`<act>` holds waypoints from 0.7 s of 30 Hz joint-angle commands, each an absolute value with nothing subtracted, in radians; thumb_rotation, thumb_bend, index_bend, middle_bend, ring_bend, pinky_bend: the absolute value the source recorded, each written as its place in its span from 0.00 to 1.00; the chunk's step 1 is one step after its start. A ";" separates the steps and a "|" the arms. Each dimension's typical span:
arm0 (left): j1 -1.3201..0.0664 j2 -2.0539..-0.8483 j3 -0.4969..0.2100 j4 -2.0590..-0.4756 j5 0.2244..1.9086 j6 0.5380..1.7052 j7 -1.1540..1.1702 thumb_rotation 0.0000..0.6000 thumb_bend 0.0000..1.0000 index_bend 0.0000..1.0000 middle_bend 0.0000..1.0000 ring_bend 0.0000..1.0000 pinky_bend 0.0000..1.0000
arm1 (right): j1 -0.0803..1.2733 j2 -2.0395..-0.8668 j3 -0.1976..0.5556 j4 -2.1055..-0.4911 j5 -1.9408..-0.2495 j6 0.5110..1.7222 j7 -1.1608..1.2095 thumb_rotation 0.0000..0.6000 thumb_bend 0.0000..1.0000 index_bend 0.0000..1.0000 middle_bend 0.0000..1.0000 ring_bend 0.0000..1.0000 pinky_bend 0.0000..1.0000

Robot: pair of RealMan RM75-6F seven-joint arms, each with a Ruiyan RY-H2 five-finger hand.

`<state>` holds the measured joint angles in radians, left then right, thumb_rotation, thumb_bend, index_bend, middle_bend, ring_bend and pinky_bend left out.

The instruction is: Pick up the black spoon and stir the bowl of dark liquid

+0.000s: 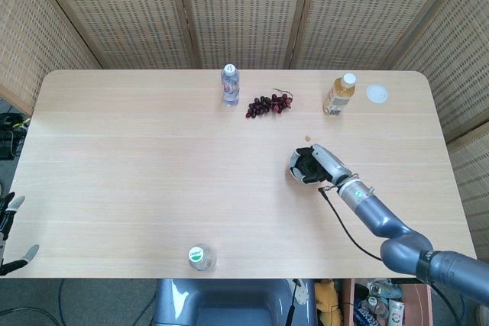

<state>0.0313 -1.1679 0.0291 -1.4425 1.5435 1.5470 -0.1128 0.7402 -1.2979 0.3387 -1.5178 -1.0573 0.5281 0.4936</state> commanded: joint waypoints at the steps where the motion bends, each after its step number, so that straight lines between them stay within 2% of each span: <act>1: 0.033 -1.167 0.029 -1.442 1.543 1.549 -0.114 1.00 0.26 0.00 0.00 0.00 0.00 | 0.777 -1.352 0.328 -1.451 -1.021 0.515 0.469 1.00 0.81 0.75 0.95 0.94 1.00; 8: 0.040 -1.163 0.030 -1.443 1.538 1.552 -0.113 1.00 0.26 0.00 0.00 0.00 0.00 | 0.828 -1.445 0.291 -1.307 -0.941 0.495 0.404 1.00 0.81 0.75 0.95 0.94 1.00; 21: 0.036 -1.160 0.028 -1.457 1.543 1.548 -0.098 1.00 0.26 0.00 0.00 0.00 0.00 | 0.853 -1.480 0.244 -1.198 -0.875 0.465 0.321 1.00 0.81 0.74 0.95 0.94 1.00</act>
<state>0.0358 -1.1604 0.0282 -1.4573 1.5432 1.5484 -0.0979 0.8502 -1.4775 0.2459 -1.2021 -0.8791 0.4673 0.3248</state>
